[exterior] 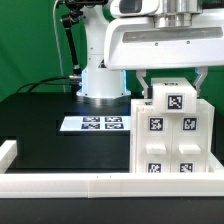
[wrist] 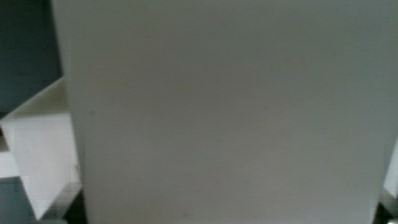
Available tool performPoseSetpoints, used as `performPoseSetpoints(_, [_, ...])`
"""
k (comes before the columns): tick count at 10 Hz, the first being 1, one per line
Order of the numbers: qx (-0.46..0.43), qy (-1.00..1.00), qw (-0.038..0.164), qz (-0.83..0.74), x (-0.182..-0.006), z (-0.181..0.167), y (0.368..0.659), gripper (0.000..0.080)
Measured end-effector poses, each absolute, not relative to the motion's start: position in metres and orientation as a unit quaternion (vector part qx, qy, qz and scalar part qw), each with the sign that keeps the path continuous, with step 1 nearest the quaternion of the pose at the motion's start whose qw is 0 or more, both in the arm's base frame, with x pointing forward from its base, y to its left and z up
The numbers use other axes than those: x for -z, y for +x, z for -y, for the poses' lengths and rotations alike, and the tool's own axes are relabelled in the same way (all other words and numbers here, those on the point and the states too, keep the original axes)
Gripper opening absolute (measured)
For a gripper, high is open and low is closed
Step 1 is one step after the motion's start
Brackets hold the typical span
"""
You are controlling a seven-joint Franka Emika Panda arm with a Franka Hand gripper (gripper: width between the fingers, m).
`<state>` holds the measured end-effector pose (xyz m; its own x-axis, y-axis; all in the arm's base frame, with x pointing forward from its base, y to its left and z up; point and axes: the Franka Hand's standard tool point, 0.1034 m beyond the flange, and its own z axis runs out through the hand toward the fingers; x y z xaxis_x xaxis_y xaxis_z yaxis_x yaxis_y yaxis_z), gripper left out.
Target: Assemble cabinet
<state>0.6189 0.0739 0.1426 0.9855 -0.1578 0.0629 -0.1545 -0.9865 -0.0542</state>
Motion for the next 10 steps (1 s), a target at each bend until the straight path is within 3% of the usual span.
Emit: performPoseSetpoints(10, [0.03,-0.898,0.045,-0.437,-0.1418,-0.0829,0.6182,0.0547])
